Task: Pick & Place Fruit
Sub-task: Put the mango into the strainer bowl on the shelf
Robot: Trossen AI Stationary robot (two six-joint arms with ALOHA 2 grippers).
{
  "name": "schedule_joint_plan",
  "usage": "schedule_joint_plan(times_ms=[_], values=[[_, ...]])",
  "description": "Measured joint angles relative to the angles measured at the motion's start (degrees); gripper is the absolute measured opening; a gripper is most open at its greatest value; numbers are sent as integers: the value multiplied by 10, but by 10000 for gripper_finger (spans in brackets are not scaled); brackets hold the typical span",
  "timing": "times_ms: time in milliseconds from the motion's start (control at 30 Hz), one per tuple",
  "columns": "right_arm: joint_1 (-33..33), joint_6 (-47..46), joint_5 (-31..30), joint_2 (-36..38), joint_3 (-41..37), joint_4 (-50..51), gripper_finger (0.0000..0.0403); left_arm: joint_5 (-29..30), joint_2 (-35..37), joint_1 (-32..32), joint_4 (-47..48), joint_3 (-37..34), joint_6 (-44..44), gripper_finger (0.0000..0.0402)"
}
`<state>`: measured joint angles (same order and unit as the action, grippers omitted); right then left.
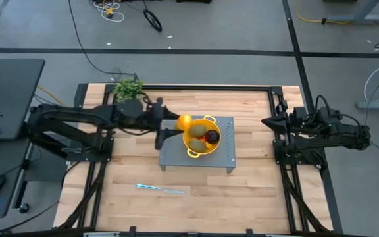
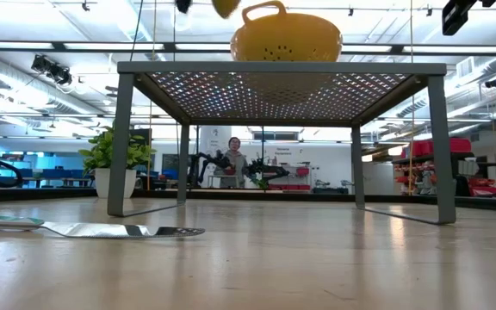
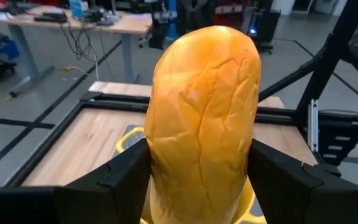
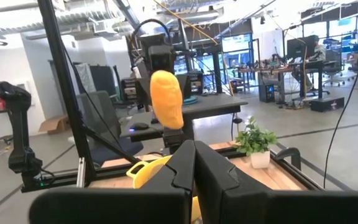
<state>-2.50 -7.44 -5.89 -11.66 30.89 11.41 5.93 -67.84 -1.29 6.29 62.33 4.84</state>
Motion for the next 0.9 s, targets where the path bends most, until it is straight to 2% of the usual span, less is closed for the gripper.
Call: schedule_joint_plan(times_ms=[200, 900], values=[[0, 0, 0, 0, 0, 0, 15, -55, -43, 22, -47, 0, 3, 246], [0, 0, 0, 0, 0, 12, 15, -72, -104, 23, -78, 0, 13, 248]])
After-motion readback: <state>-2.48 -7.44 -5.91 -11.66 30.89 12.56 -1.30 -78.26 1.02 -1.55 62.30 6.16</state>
